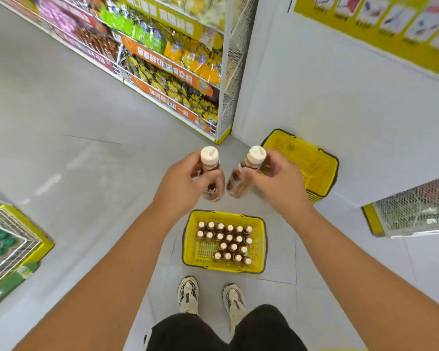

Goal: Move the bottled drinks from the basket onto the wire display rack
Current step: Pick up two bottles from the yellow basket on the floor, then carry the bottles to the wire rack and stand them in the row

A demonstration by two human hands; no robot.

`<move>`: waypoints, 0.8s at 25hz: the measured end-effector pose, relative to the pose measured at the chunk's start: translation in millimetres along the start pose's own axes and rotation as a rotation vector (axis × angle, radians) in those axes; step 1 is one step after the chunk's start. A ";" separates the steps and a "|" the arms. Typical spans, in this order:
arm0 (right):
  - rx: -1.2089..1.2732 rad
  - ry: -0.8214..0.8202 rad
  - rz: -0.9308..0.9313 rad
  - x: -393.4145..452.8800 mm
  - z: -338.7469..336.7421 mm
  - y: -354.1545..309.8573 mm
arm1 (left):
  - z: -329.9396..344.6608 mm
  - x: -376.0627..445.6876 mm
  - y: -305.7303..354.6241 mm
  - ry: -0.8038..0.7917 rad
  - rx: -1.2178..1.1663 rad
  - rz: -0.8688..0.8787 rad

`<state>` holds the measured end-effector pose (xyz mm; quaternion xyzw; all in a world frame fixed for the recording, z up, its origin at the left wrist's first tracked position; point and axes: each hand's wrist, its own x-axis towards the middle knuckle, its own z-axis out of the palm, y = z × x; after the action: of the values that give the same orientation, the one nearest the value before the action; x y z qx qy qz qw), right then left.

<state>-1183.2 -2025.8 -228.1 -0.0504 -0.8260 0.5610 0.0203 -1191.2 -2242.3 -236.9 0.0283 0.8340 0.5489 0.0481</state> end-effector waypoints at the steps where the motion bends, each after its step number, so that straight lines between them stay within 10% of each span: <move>1: 0.003 -0.016 -0.021 2.0 -5.2 -12.2 | -7.0 -2.9 11.5 0.012 -0.002 0.003; 20: 0.011 -0.647 -0.488 -22.1 87.6 -191.7 | -155.6 -184.1 84.4 0.715 -0.033 -0.122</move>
<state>-1180.8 -2179.2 -82.0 0.3265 -0.7744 0.5311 -0.1080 -1026.0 -2369.2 -89.2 -0.2158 0.7895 0.5334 -0.2135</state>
